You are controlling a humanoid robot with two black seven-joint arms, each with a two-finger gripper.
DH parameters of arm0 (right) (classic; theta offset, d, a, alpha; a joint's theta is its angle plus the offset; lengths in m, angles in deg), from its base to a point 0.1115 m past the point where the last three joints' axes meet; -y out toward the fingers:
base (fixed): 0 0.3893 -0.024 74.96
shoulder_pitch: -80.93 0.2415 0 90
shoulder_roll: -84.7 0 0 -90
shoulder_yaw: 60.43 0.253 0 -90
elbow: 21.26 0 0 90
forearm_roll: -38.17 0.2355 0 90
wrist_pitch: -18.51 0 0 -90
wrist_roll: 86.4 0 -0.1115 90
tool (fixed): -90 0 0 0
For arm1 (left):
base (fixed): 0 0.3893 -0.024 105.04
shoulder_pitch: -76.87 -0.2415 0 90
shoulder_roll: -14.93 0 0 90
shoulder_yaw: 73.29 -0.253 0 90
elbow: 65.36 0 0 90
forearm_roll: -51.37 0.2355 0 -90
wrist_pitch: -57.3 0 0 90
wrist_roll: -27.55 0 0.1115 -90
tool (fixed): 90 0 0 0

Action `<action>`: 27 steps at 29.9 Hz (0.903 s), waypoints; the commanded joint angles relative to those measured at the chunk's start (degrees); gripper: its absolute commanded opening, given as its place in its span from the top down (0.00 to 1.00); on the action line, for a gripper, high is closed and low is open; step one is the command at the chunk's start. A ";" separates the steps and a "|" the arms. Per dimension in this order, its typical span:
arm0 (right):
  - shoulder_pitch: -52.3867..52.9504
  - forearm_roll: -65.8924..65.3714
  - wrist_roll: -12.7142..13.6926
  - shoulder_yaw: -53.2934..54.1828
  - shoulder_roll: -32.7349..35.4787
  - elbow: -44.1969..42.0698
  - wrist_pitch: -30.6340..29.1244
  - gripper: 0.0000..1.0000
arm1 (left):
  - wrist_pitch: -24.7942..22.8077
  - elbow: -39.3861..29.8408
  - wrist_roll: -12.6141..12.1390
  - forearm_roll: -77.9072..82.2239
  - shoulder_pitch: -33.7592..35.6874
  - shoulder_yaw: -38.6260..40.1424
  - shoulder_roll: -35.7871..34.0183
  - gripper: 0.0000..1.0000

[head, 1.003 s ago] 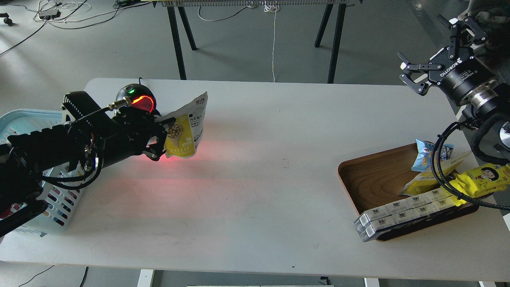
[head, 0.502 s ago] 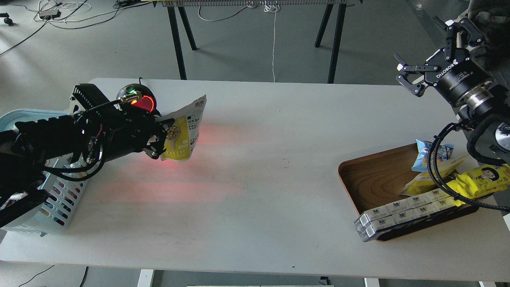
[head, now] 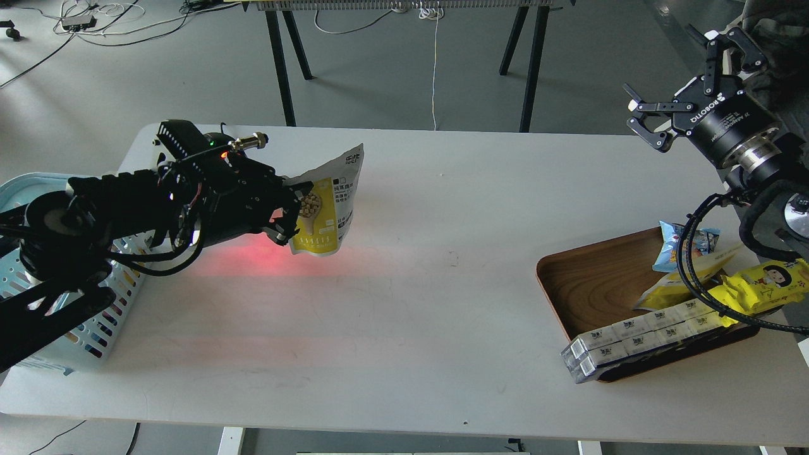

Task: Scan snack and place in basket
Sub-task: 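Carry the packet with the left gripper over the blue basket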

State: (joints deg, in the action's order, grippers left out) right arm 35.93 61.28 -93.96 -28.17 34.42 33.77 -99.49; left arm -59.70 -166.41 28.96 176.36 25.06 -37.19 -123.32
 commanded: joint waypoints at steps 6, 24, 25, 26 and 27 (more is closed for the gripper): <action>0.00 0.00 0.09 0.00 0.01 0.16 0.00 0.01 | 6.52 0.06 -4.05 0.01 -0.83 0.20 -0.17 0.99; 0.44 -1.23 0.27 0.00 0.01 0.42 0.00 0.01 | 17.51 -0.03 -2.39 -3.70 -3.65 0.29 -10.97 0.99; 0.35 -1.23 0.27 0.00 0.01 0.51 0.00 0.01 | 17.95 -0.03 -1.77 -4.05 -3.56 0.38 -12.21 0.99; 0.44 -1.23 0.27 0.00 0.01 0.51 0.00 0.01 | 18.30 -0.03 -1.16 -4.32 -3.56 0.81 -13.70 0.99; 0.44 -1.23 0.27 0.00 0.01 0.51 0.00 0.01 | 18.48 -0.03 -0.63 -4.67 -3.56 1.34 -14.84 0.99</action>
State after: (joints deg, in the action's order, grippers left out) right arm 36.32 60.05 -93.70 -28.19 34.43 34.25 -99.49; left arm -42.20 -166.45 26.88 172.70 21.34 -36.94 -134.62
